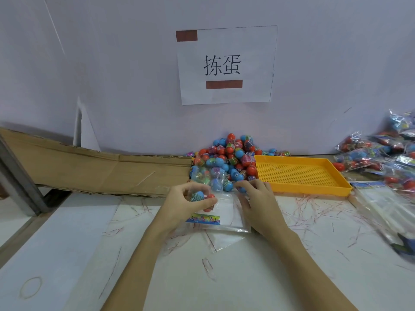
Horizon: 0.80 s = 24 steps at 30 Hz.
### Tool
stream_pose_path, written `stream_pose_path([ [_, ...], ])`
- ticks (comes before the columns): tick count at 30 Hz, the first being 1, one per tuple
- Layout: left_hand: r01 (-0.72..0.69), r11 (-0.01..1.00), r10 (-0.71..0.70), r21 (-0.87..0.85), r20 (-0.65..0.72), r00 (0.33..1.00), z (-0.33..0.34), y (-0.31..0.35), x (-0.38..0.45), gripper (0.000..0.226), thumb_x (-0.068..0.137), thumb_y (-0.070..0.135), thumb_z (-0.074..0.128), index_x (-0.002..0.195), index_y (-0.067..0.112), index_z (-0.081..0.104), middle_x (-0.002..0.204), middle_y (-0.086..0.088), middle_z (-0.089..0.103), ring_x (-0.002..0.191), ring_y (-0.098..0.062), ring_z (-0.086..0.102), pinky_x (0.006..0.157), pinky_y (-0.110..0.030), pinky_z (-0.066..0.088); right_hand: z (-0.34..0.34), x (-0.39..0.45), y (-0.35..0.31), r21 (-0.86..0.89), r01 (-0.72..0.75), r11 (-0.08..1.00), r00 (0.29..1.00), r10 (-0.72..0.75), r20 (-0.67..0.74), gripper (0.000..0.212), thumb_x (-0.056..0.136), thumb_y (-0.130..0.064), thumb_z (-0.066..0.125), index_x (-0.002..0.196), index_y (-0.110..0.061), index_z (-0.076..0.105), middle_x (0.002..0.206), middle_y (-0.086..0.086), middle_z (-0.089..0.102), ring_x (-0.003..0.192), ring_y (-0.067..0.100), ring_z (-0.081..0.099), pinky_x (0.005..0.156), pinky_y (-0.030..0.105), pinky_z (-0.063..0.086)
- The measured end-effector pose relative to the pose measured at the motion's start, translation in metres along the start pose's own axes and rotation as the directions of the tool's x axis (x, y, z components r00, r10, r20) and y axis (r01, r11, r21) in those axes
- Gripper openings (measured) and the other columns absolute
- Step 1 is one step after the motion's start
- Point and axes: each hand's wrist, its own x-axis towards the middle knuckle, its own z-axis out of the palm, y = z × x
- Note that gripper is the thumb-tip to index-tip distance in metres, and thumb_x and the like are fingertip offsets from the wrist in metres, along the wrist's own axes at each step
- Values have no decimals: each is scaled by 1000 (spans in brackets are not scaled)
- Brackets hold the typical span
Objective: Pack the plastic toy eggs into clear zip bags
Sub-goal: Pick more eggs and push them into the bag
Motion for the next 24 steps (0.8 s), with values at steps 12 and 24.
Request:
stream_pose_path([
  [12, -144, 981, 136, 129, 66, 988, 14, 0, -5, 38, 74, 25, 94, 106, 32, 74, 97, 14, 76, 90, -8, 75, 73, -20, 60, -38, -13, -40, 607, 223, 762, 942, -8, -336, 33, 99, -6, 61, 122, -29, 67, 117, -7, 66, 105, 15, 64, 81, 21, 55],
  [24, -263, 918, 267, 298, 27, 963, 21, 3, -8, 44, 75, 31, 91, 111, 42, 69, 103, 30, 68, 103, 9, 62, 75, -7, 52, -37, -16, -42, 532, 171, 829, 963, -26, -269, 32, 92, -15, 74, 120, -19, 60, 93, -17, 68, 75, 4, 70, 62, 23, 59],
])
